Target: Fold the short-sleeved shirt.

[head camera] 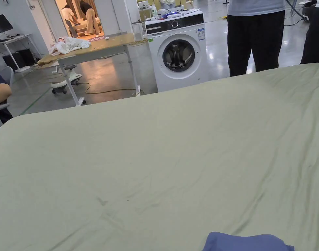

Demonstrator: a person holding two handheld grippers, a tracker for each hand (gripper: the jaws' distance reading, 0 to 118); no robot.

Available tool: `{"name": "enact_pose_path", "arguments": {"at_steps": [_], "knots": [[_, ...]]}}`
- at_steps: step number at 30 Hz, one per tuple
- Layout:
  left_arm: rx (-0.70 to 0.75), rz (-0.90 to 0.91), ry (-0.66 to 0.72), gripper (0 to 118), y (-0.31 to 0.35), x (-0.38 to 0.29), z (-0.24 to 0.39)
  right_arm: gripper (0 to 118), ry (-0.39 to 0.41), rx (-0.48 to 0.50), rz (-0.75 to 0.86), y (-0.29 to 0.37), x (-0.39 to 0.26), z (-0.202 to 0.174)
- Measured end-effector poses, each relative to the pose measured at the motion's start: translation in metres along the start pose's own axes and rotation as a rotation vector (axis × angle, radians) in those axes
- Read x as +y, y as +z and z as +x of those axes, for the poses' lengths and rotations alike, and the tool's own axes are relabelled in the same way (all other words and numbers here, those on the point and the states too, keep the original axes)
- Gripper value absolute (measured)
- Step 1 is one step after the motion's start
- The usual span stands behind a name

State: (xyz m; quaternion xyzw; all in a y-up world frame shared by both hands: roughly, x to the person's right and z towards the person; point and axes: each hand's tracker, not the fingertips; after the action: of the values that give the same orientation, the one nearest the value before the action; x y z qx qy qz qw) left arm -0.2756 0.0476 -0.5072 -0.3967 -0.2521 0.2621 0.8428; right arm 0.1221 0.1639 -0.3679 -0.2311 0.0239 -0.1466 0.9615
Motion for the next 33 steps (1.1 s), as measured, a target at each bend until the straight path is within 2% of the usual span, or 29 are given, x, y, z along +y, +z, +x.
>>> {"name": "enact_pose_path", "arguments": {"at_steps": [2, 6, 9, 10, 11, 12, 13, 18, 20, 23, 24, 25, 26, 27, 29, 30, 31, 33], "knots": [[-0.015, 0.02, 0.034, 0, 0.003, 0.004, -0.003, 0, 0.0, -0.005, -0.002, 0.001, 0.0, 0.0], [-0.027, 0.013, 0.009, 3, 0.013, 0.008, 0.001, 0, 0.013, 0.005, -0.016, -0.002, -0.005, 0.0], [-0.111, 0.099, 0.06, 40, 0.052, 0.014, -0.005, 0, 0.026, 0.019, -0.017, -0.005, -0.004, -0.005], [-0.127, 0.125, 0.073, 63, 0.068, 0.016, -0.01, 0, 0.026, 0.029, -0.017, -0.006, -0.004, -0.006], [-0.12, 0.156, 0.083, 77, 0.087, 0.019, -0.015, 0, 0.027, 0.037, -0.021, -0.009, -0.003, -0.007], [-0.099, 0.185, 0.086, 85, 0.108, 0.021, -0.024, 0, 0.033, 0.044, -0.023, -0.011, -0.003, -0.008], [-0.076, 0.221, 0.106, 89, 0.123, 0.023, -0.034, 0, 0.038, 0.05, -0.023, -0.013, -0.003, -0.009], [0.026, 0.352, 0.272, 89, 0.186, 0.026, -0.097, 0, 0.048, 0.073, -0.037, -0.017, -0.006, -0.013], [0.046, 0.369, 0.351, 89, 0.192, 0.025, -0.122, 0, 0.056, 0.074, -0.04, -0.017, -0.007, -0.015], [-0.039, 0.332, 0.461, 87, 0.17, 0.016, -0.137, 0, 0.061, 0.077, -0.042, -0.016, -0.007, -0.017], [-0.068, 0.311, 0.493, 79, 0.159, 0.013, -0.14, 0, 0.066, 0.075, -0.04, -0.016, -0.006, -0.018], [-0.082, 0.296, 0.514, 51, 0.149, 0.011, -0.141, 0, 0.071, 0.072, -0.04, -0.015, -0.007, -0.016], [-0.121, 0.308, 0.518, 51, 0.143, 0.009, -0.141, 0, 0.076, 0.068, -0.038, -0.013, -0.006, -0.016], [-0.145, 0.298, 0.533, 44, 0.133, 0.008, -0.137, 0, 0.081, 0.064, -0.037, -0.012, -0.005, -0.015], [-0.06, 0.294, 0.516, 20, 0.124, 0.007, -0.131, 0, 0.088, 0.054, -0.031, -0.009, -0.003, -0.015], [-0.06, 0.291, 0.499, 18, 0.123, 0.007, -0.131, 0, 0.088, 0.052, -0.03, -0.008, -0.002, -0.014], [-0.079, 0.297, 0.5, 6, 0.125, 0.007, -0.133, 0, 0.089, 0.046, -0.03, -0.007, -0.002, -0.013], [-0.063, 0.315, 0.501, 3, 0.131, 0.008, -0.128, 0, 0.09, 0.035, -0.028, -0.006, -0.002, -0.01]]}}
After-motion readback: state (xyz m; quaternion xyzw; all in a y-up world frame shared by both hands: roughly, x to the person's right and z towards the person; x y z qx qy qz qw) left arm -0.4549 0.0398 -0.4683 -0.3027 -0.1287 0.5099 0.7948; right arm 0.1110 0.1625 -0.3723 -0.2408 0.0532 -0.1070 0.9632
